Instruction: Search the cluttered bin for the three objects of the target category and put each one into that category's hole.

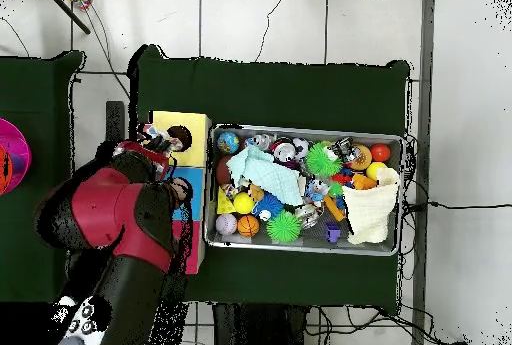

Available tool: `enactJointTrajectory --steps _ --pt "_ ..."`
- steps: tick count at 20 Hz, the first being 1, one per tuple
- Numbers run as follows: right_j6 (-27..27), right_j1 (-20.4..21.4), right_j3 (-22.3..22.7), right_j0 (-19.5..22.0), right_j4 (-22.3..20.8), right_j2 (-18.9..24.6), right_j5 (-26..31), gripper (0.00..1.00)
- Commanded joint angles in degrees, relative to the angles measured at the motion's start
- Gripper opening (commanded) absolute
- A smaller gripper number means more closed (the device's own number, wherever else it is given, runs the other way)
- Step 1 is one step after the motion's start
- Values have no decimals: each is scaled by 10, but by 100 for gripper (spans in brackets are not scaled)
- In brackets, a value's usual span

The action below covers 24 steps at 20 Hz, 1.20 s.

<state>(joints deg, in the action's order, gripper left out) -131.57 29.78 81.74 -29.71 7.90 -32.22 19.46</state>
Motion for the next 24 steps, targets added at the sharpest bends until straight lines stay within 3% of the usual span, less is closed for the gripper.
enactJointTrajectory --steps 1,10,14,17,24 --pt "-131 -20 4 32 25 -22 -29 0" --pt "-85 11 -37 74 23 -10 21 0" --pt "-93 1 -57 82 27 -19 19 0" --pt "-99 -12 -70 95 38 -3 -4 0" --pt "-132 -52 -93 85 70 0 -32 0"
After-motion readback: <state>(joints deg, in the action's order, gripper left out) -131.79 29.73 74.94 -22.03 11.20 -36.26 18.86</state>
